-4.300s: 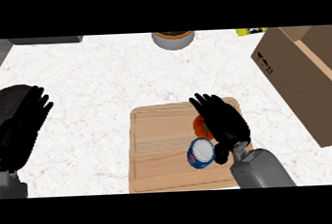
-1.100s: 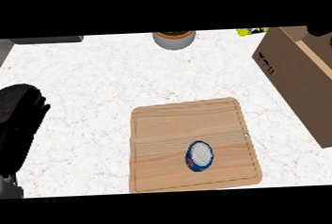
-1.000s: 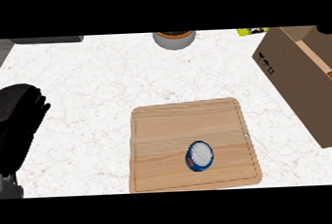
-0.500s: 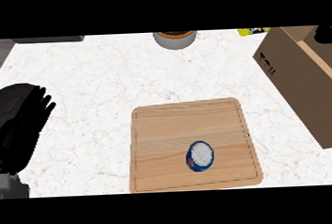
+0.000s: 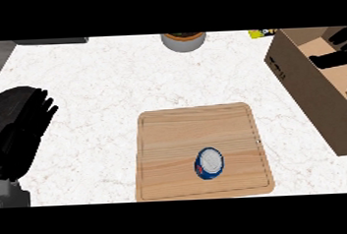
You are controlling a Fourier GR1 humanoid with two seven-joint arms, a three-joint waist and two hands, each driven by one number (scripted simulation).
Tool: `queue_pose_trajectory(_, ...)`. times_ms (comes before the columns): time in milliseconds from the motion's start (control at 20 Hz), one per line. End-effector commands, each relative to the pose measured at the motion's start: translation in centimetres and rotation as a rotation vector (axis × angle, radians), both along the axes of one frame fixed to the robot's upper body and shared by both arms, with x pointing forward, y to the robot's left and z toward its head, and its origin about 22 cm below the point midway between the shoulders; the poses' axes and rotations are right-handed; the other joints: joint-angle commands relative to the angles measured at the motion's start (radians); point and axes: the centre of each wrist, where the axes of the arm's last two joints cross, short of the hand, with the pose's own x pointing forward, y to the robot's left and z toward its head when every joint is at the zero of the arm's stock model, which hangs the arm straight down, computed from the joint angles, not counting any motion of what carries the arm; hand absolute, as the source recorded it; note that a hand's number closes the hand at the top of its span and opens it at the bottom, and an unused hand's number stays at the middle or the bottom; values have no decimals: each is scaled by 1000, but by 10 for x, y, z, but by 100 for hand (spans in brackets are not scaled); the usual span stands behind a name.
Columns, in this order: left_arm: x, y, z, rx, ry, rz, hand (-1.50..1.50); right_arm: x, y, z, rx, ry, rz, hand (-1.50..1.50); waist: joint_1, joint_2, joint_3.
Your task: Pick the tomato from the cutting board and place it in the cardboard box
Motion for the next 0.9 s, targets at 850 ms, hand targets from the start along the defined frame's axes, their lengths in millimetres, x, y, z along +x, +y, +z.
queue_pose_trajectory(850,-15,2,-9,-8,1,18,0,-68,-86,31,419,-668,-172,-150,-18,-3,5)
